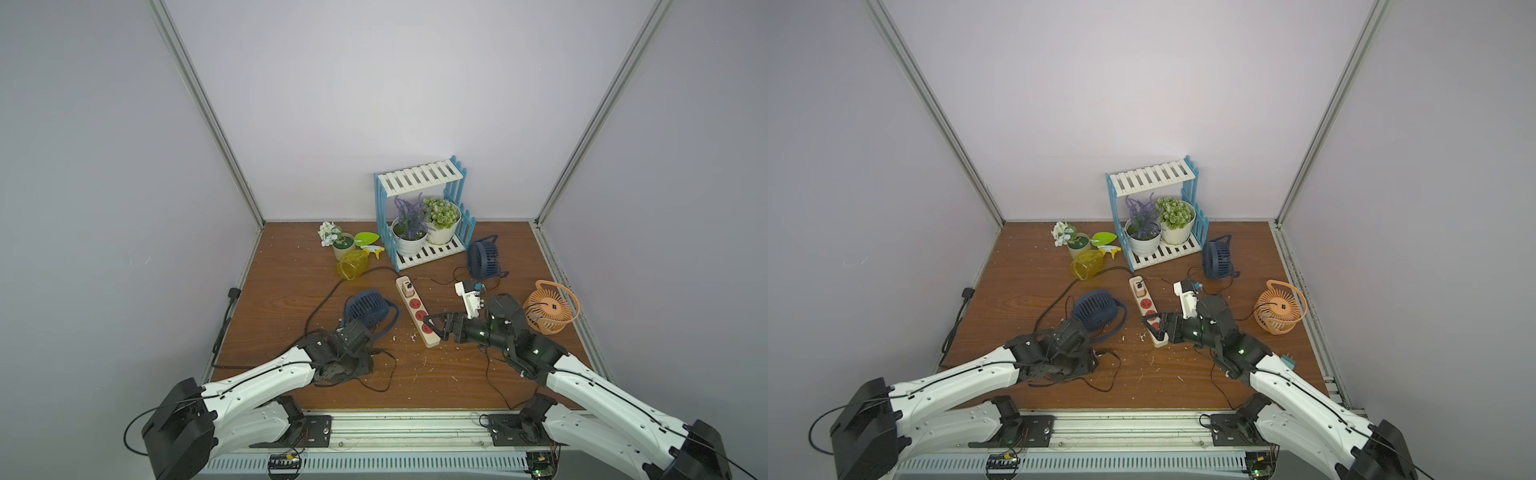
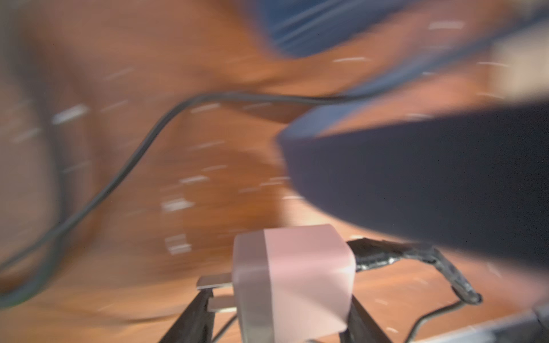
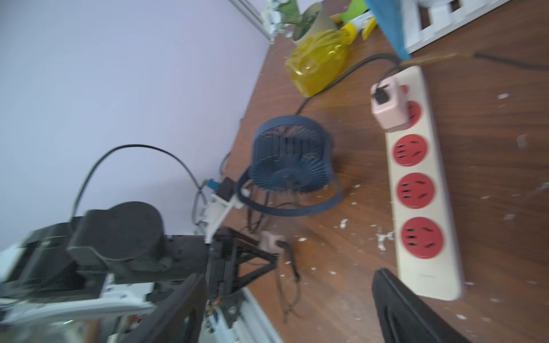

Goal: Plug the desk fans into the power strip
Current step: Pick up the plug from the center of the board.

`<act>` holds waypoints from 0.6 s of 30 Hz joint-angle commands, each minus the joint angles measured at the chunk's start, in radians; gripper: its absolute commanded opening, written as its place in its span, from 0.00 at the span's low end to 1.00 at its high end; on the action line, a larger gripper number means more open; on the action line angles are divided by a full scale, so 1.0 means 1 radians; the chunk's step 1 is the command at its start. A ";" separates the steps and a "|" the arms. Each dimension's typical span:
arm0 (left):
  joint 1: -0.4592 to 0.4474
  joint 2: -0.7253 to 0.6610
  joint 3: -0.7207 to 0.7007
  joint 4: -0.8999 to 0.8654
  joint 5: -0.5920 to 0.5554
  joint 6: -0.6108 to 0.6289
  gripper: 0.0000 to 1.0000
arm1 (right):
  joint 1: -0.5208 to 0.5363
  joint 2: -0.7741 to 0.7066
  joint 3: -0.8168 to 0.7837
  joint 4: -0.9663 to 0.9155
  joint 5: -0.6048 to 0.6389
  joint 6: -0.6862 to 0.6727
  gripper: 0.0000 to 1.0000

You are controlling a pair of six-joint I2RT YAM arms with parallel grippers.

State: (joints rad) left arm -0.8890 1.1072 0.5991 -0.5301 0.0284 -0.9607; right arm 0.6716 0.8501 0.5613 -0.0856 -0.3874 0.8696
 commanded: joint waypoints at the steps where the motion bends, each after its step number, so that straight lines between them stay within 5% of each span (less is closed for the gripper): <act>1: -0.087 0.036 0.063 0.182 -0.041 0.062 0.59 | 0.032 -0.058 -0.006 0.064 -0.129 0.177 0.88; 11: -0.148 0.115 0.096 0.478 -0.026 0.148 0.59 | 0.147 -0.223 -0.014 -0.357 0.205 0.130 0.81; 18: -0.162 0.112 0.108 0.566 0.053 0.230 0.59 | 0.146 -0.230 -0.051 -0.222 0.191 0.188 0.84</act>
State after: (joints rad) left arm -1.0328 1.2263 0.6865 -0.0479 0.0444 -0.7937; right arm 0.8143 0.5999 0.5064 -0.3447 -0.2192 1.0328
